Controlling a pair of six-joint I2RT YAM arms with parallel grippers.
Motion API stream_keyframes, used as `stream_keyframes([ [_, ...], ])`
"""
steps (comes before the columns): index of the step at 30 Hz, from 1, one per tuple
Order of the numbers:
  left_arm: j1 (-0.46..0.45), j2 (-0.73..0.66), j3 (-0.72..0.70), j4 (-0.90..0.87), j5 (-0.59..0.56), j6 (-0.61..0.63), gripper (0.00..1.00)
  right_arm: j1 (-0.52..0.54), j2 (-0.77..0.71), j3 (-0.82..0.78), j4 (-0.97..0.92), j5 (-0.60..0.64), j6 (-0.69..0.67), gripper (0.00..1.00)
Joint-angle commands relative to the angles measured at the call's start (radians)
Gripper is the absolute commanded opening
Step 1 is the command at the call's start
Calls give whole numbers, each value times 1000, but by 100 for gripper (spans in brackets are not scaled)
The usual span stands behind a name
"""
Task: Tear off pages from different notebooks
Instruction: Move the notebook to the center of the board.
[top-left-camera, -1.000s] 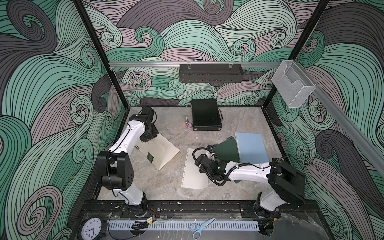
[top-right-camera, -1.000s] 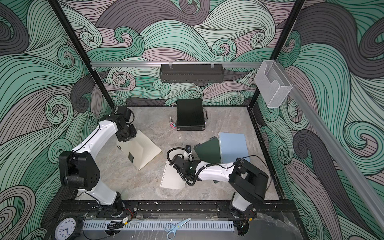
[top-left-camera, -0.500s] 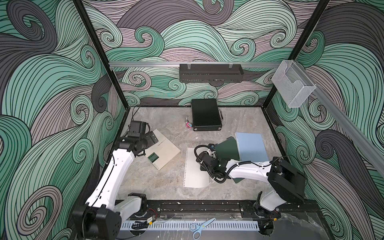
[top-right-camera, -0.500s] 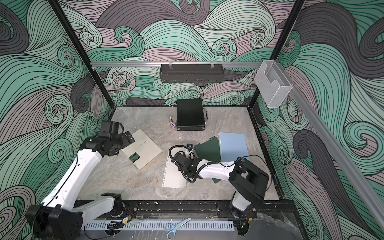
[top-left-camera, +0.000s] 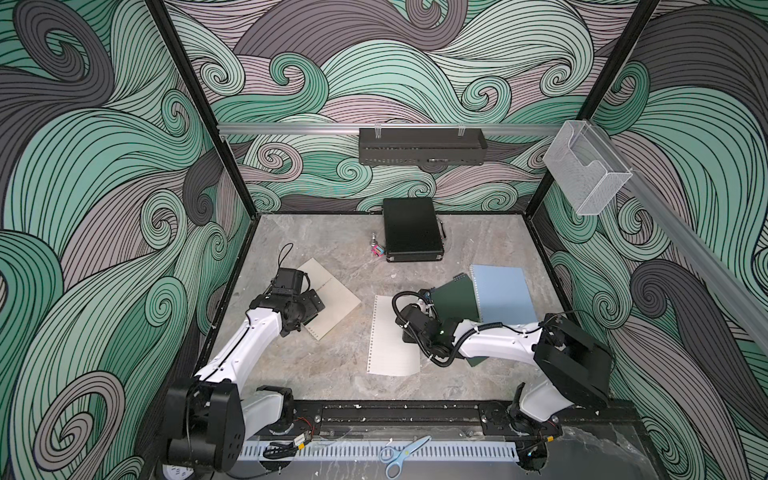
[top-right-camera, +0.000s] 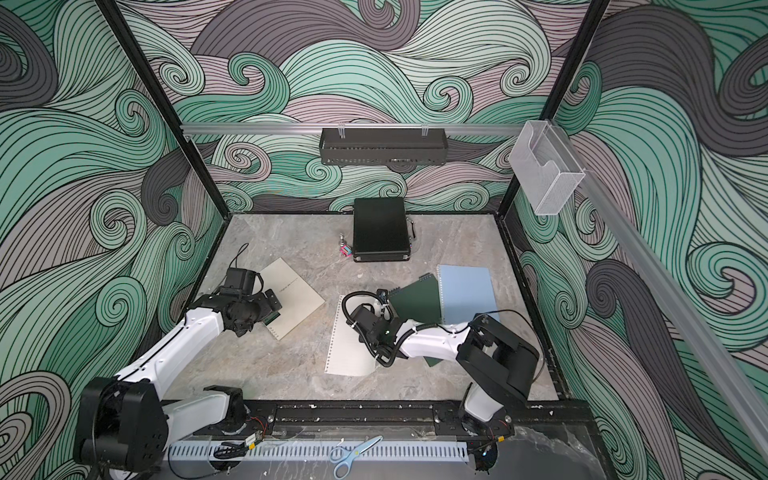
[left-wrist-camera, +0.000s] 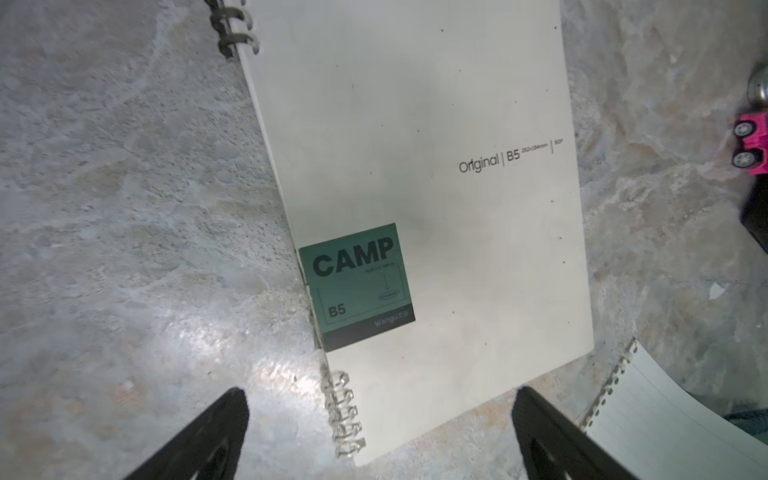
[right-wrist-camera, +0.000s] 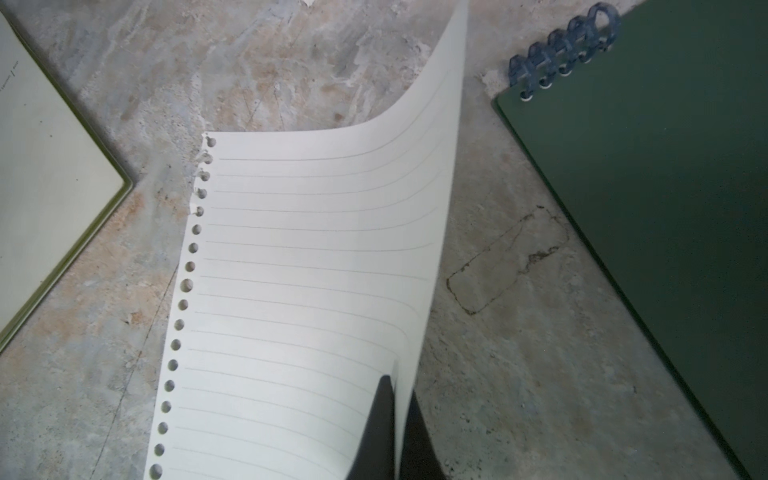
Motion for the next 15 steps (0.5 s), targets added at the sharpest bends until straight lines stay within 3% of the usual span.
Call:
stream_keyframes([
  [1, -2, 46, -48, 139, 21, -50, 99, -14, -11, -7, 16, -6, 5, 0],
  [10, 0, 339, -11, 323, 46, -100, 99, -23, -14, -40, 60, -28, 32, 0],
  [15, 9, 504, 101, 376, 70, -75, 99, -29, -25, -62, 70, -21, 55, 0],
])
